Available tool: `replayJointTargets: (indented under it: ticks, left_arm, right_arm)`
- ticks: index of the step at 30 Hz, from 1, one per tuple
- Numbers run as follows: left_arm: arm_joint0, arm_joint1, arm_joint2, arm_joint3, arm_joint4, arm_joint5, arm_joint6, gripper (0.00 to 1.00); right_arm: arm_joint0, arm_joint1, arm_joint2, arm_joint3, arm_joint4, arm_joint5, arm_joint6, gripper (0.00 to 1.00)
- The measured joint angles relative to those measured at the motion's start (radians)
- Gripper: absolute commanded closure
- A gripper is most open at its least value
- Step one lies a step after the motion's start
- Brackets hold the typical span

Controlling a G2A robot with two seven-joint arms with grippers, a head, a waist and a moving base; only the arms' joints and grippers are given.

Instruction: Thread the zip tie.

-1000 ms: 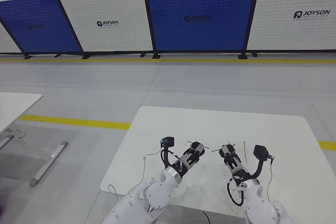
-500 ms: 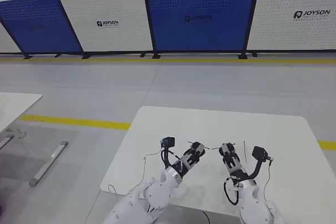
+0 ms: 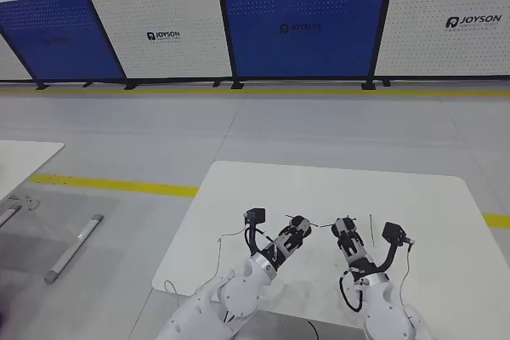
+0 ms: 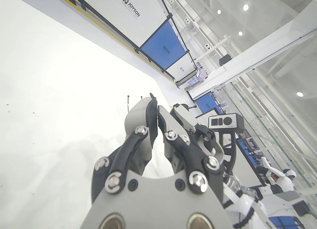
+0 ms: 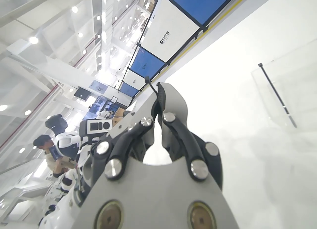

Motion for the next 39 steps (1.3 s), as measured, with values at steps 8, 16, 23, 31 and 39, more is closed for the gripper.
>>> replayJointTargets:
  ticks: [8,16,23,31,39]
  left_arm:
    - [0.000,0.000,0.000,0.000,0.000,0.000,0.000,1.00]
    - [0.000,0.000,0.000,0.000,0.000,0.000,0.000,1.00]
    - [0.000,0.000,0.000,0.000,0.000,0.000,0.000,1.00]
    - [0.000,0.000,0.000,0.000,0.000,0.000,0.000,1.00]
    - [0.000,0.000,0.000,0.000,0.000,0.000,0.000,1.00]
  right_arm:
    - [0.004,-0.004,-0.007,0.005,-0.010,-0.010,-0.003,1.00]
    - [0.014,-0.008,-0.014,0.022,-0.025,-0.002,-0.015,1.00]
    - [0.021,-0.012,-0.023,0.030,-0.028,-0.003,-0.010,1.00]
    - [0.022,-0.017,-0.027,0.039,0.014,-0.029,0.002,1.00]
    - [0.043,-0.025,-0.028,0.089,0.086,-0.087,0.008,1.00]
